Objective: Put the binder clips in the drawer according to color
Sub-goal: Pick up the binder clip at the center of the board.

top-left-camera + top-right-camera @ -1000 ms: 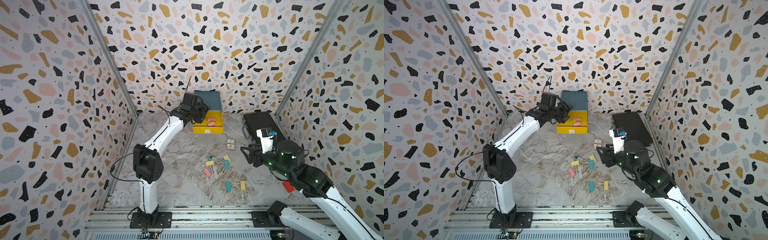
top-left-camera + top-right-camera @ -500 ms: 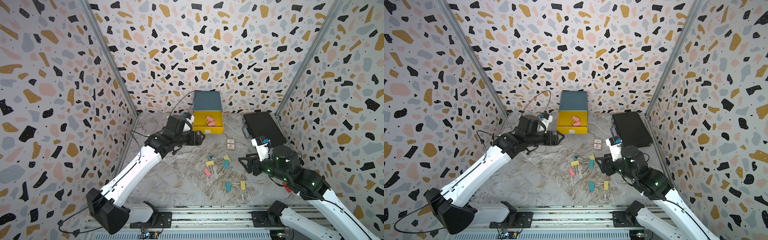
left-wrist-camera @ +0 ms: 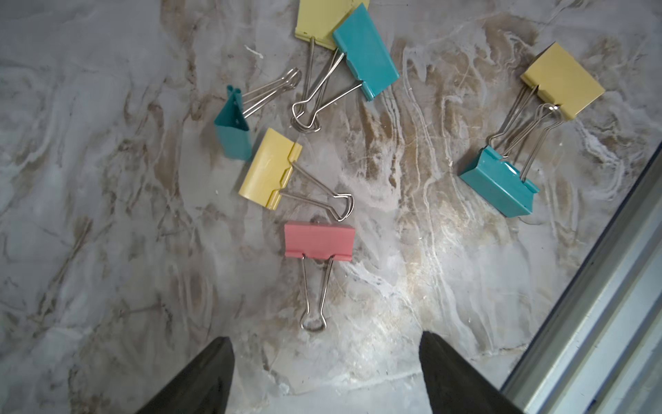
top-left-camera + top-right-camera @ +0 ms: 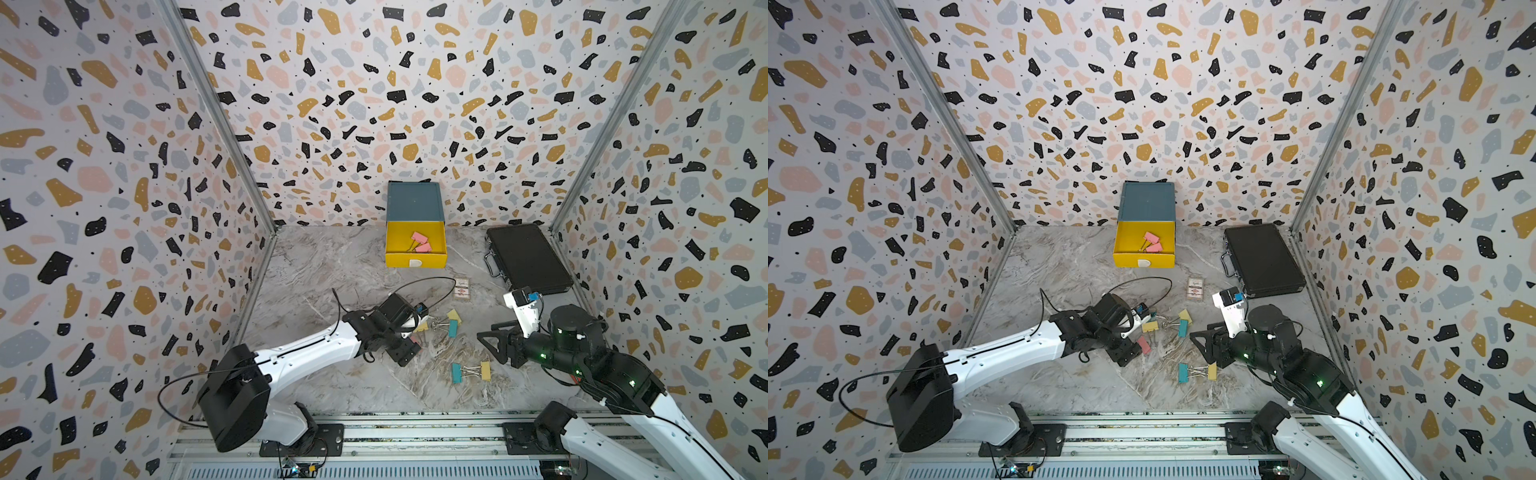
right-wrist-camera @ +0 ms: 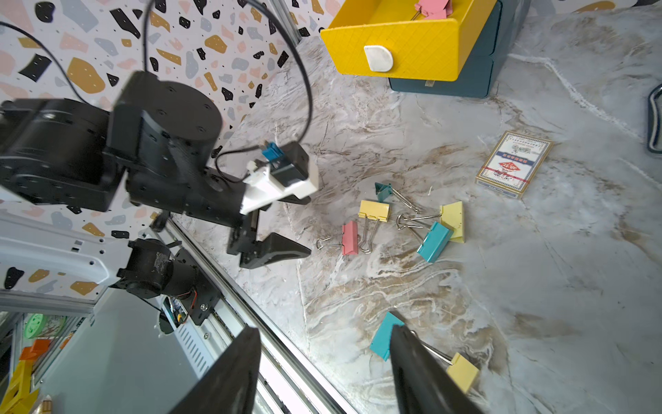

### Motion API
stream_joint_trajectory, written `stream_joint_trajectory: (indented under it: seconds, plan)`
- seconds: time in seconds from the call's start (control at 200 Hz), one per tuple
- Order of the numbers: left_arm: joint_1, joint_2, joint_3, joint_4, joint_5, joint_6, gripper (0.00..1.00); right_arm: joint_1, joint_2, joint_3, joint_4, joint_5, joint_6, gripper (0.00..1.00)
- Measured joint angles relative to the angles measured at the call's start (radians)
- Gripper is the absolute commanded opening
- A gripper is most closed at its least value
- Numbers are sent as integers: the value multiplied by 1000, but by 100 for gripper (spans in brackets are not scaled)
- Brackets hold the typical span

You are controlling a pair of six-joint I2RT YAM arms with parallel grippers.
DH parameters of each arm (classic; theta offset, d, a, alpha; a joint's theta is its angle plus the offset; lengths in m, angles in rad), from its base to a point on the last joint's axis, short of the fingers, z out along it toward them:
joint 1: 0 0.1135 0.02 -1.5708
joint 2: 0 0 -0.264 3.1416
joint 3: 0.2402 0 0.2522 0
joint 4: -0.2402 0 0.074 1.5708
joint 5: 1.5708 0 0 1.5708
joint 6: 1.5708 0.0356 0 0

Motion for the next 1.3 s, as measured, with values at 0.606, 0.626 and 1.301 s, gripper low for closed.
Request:
stream_joint_trajectory:
  seconds: [0.606, 0.626, 1.301]
  plan:
    - [-46, 266, 6, 182, -130, 45, 75, 0, -54, -1, -2, -6, 35, 67]
    - [-47, 273, 6, 185, -132, 41, 72, 0, -54, -1, -2, -6, 35, 67]
    - [-51, 7, 81, 58, -186, -63, 26, 0, -54, -1, -3, 20, 35, 62]
